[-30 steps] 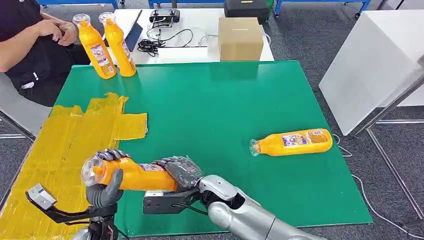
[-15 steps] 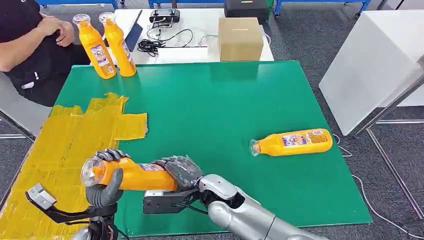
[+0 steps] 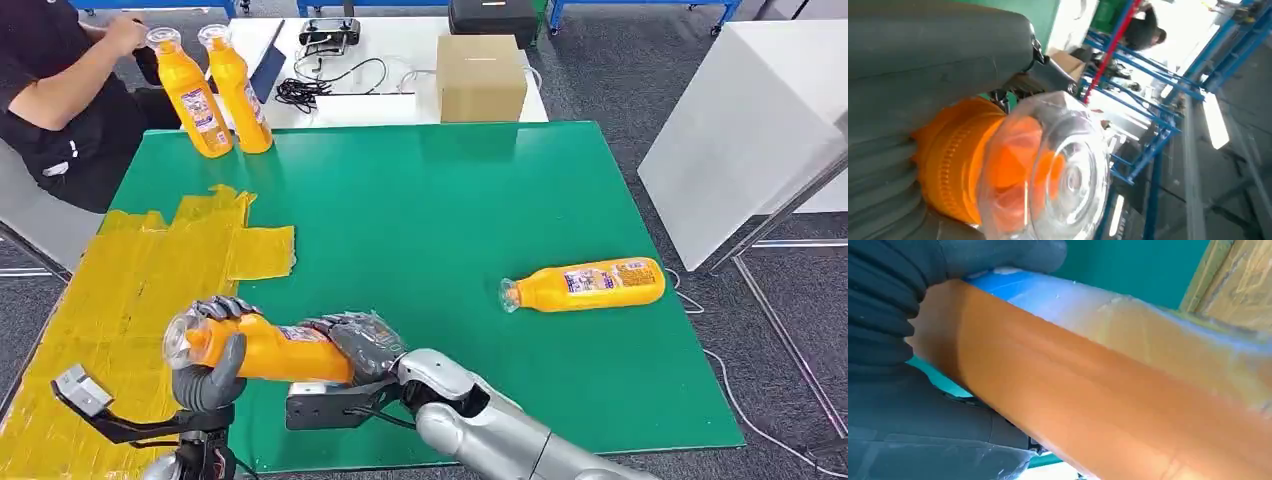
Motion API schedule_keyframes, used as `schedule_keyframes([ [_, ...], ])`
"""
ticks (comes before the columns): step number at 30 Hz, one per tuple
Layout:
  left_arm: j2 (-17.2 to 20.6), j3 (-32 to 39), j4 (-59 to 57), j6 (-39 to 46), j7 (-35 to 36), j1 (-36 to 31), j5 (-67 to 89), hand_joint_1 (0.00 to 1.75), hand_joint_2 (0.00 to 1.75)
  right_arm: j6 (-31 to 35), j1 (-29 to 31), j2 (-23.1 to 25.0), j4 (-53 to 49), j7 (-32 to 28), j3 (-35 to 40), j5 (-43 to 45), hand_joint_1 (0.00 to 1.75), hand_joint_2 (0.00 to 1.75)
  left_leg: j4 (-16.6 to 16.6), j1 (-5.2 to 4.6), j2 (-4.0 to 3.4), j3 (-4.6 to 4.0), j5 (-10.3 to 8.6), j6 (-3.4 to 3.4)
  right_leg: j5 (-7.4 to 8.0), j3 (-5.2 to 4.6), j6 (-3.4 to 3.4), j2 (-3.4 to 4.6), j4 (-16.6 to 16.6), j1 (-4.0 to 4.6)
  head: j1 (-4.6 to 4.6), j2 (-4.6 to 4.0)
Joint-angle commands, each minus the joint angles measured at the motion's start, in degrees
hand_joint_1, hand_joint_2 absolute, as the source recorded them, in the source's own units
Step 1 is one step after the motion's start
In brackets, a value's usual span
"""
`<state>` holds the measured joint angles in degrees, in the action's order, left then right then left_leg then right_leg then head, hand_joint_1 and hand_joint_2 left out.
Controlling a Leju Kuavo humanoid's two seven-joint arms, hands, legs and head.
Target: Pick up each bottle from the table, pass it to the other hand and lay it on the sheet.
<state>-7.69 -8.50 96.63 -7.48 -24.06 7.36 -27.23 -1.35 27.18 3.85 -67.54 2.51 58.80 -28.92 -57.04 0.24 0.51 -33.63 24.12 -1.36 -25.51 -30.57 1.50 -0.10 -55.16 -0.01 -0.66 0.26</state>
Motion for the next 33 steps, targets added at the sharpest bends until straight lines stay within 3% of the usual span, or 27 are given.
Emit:
schedule_keyframes([
  [1,-0.1,2.2,-1.3,-0.8,-0.9,-2.5,1.4,1.75,1.75,4.3,-5.7,-7.7,-11.7,-1.6,-4.7,-2.1,0.00,0.00,0.0,0.03,0.27,0.16,0.05,0.02,-0.11,0.30,0.04,-0.30,0.1,0.03,0.02,0.00],
  [5,-0.3,2.2,-0.2,-3.1,-0.2,-1.6,1.0,1.75,1.75,4.6,-8.1,-8.4,-14.2,-2.9,-8.2,-4.3,0.00,0.00,0.0,0.00,0.15,0.09,0.05,0.02,-0.08,0.19,0.03,-0.17,0.1,0.01,-0.02,0.00],
  [15,-0.4,1.7,-0.4,-2.9,-0.3,-1.5,1.8,1.75,1.75,5.7,-9.5,-8.2,-14.7,-4.1,-8.7,-5.9,0.00,0.00,0.0,0.02,0.06,0.15,0.08,0.04,-0.08,0.23,0.02,-0.10,0.1,0.02,-0.02,0.00],
  [20,1.1,1.5,1.2,7.2,-5.1,-3.1,15.8,1.75,1.75,8.3,-13.5,-10.4,-20.1,-4.8,-11.9,-7.5,0.00,0.00,0.0,0.06,0.11,0.22,0.14,0.05,-0.14,0.36,0.03,-0.16,0.1,0.06,0.00,0.00],
  [30,1.4,1.6,1.3,7.3,-5.0,-3.3,15.7,1.75,1.75,8.3,-13.7,-10.6,-20.6,-4.9,-12.1,-7.6,0.00,0.00,0.0,-0.01,0.05,0.07,0.04,0.04,-0.05,0.14,0.01,-0.07,0.0,0.00,0.00,0.00],
  [33,2.8,2.0,2.2,21.5,-9.4,-5.6,32.5,1.75,1.75,9.4,-15.8,-12.4,-23.8,-5.1,-14.1,-8.5,0.00,0.00,0.0,0.00,0.04,0.05,0.04,0.04,-0.05,0.13,0.01,-0.08,0.0,0.00,0.00,0.00],
])
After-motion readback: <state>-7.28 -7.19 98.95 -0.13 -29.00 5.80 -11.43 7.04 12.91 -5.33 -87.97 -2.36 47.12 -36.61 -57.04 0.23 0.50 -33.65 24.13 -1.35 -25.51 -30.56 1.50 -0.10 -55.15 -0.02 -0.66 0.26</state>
